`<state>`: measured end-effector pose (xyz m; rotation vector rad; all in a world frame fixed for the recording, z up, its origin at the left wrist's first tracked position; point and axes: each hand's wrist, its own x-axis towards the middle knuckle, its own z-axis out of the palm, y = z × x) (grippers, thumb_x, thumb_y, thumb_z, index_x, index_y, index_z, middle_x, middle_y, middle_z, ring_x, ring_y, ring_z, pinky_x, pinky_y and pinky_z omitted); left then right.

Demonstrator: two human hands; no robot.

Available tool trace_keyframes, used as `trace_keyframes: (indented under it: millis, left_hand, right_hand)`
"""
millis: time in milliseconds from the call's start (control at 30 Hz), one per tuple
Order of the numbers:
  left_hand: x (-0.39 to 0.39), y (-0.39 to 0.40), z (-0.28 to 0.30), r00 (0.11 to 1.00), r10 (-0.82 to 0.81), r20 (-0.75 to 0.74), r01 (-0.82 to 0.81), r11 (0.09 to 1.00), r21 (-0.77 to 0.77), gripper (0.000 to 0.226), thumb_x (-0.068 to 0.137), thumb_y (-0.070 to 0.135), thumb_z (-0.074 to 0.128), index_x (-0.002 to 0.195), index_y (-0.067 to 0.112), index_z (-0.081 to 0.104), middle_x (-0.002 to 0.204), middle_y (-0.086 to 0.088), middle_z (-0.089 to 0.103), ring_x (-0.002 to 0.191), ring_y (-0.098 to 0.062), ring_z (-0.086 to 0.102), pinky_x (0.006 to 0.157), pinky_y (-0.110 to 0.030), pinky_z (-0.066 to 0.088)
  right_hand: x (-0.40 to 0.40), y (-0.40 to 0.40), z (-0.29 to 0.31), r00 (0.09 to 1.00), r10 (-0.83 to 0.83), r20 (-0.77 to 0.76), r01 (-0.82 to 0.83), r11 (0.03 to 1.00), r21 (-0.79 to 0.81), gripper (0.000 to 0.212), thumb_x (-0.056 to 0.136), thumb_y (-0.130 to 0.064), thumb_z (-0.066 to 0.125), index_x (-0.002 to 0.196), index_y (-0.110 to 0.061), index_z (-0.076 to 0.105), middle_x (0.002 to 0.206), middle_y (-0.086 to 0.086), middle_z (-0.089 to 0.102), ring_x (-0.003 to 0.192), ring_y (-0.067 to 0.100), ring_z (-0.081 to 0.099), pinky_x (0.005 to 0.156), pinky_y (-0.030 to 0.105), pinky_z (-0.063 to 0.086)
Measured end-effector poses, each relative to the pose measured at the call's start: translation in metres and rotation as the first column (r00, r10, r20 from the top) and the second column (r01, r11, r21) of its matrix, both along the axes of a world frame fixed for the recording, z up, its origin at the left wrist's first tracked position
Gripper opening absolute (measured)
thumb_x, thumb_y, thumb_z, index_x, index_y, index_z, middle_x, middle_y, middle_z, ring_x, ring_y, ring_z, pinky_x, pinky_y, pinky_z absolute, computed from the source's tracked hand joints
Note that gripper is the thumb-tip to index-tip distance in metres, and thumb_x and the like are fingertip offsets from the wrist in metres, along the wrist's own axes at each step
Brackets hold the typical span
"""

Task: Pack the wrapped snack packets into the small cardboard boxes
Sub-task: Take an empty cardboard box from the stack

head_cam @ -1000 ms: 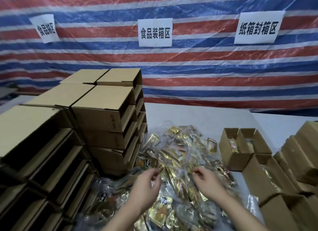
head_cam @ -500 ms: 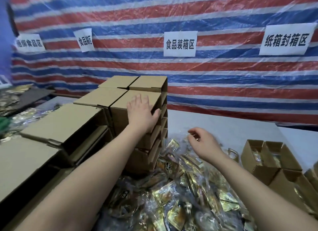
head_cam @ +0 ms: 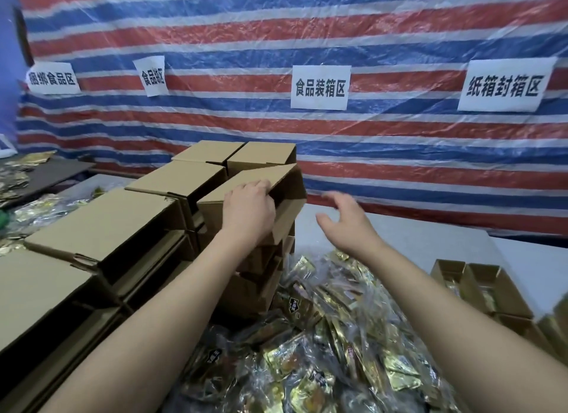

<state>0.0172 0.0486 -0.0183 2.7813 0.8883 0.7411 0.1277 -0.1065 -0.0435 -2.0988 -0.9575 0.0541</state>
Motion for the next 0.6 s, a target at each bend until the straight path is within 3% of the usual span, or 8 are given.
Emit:
trace_keyframes:
  millis: [100, 200, 267, 333, 400, 500, 600]
  left_hand:
    - [-0.021, -0.023, 0.021, 0.975, -0.162, 0.149, 0.194, 0.954, -0.230, 0.039, 0.097, 0.020, 0.045, 0.132, 0.022, 0.062, 0.129, -0.002, 0.065, 0.121, -0.021, 0.057, 0.103, -0.033, 0.047]
    - [-0.029, -0.044, 0.034, 0.935, -0.289, 0.204, 0.351, 0.827, -0.438, 0.037, 0.095, 0.016, 0.046, 0.124, 0.023, 0.068, 0.115, 0.007, 0.069, 0.106, -0.006, 0.062, 0.093, -0.019, 0.048]
    - [-0.028, -0.054, 0.036, 0.911, -0.354, 0.213, 0.412, 0.745, -0.525, 0.033, 0.096, 0.016, 0.048, 0.120, 0.026, 0.069, 0.103, 0.015, 0.068, 0.092, 0.007, 0.062, 0.079, -0.006, 0.048]
    - [-0.025, -0.063, 0.031, 0.888, -0.398, 0.230, 0.450, 0.653, -0.608, 0.031, 0.098, 0.018, 0.049, 0.118, 0.031, 0.068, 0.101, 0.017, 0.068, 0.090, 0.009, 0.061, 0.073, -0.003, 0.048]
    - [-0.022, -0.072, 0.020, 0.866, -0.435, 0.246, 0.475, 0.565, -0.674, 0.028, 0.099, 0.017, 0.051, 0.115, 0.033, 0.068, 0.101, 0.016, 0.068, 0.093, 0.003, 0.065, 0.076, -0.009, 0.052]
    - [-0.021, -0.086, -0.013, 0.851, -0.454, 0.264, 0.475, 0.449, -0.757, 0.024, 0.098, 0.015, 0.055, 0.109, 0.028, 0.071, 0.108, 0.008, 0.072, 0.102, -0.006, 0.067, 0.088, -0.019, 0.054]
    - [-0.030, -0.104, -0.064, 0.857, -0.478, 0.193, 0.430, 0.457, -0.778, 0.019, 0.095, 0.017, 0.062, 0.108, 0.024, 0.075, 0.100, 0.013, 0.073, 0.093, 0.005, 0.066, 0.084, -0.009, 0.051]
  right_hand:
    - [0.010, -0.016, 0.042, 0.992, -0.005, 0.128, -0.002, 0.999, 0.049, 0.065, 0.092, -0.032, 0.061, 0.151, -0.023, 0.035, 0.154, 0.002, 0.034, 0.141, 0.020, 0.033, 0.113, 0.036, 0.026]
    - [0.019, -0.037, 0.075, 0.906, 0.001, 0.423, 0.070, 0.986, -0.154, 0.071, 0.081, -0.032, 0.057, 0.149, -0.022, 0.039, 0.156, 0.006, 0.034, 0.144, 0.028, 0.029, 0.119, 0.050, 0.019]
    - [0.024, -0.051, 0.081, 0.890, 0.051, 0.452, 0.104, 0.945, -0.311, 0.066, 0.078, -0.034, 0.054, 0.143, -0.022, 0.048, 0.150, 0.006, 0.045, 0.139, 0.030, 0.037, 0.117, 0.051, 0.024]
    - [0.023, -0.067, 0.074, 0.926, 0.086, 0.367, 0.071, 0.916, -0.395, 0.037, 0.085, -0.027, 0.058, 0.121, -0.024, 0.062, 0.123, 0.004, 0.064, 0.118, 0.030, 0.055, 0.096, 0.042, 0.046]
    - [0.021, -0.085, 0.057, 0.948, 0.088, 0.307, 0.054, 0.903, -0.426, 0.007, 0.087, -0.025, 0.058, 0.090, -0.027, 0.063, 0.089, -0.002, 0.063, 0.088, 0.025, 0.061, 0.065, 0.031, 0.045]
    - [0.010, -0.113, 0.021, 0.928, 0.041, 0.370, 0.135, 0.890, -0.436, 0.016, 0.084, -0.026, 0.057, 0.069, -0.023, 0.053, 0.069, -0.006, 0.053, 0.065, 0.015, 0.050, 0.053, 0.025, 0.032]
    - [-0.015, -0.145, -0.034, 0.930, 0.016, 0.367, 0.190, 0.833, -0.519, 0.015, 0.082, -0.028, 0.053, 0.069, -0.021, 0.049, 0.068, -0.002, 0.052, 0.068, 0.025, 0.052, 0.053, 0.029, 0.033]
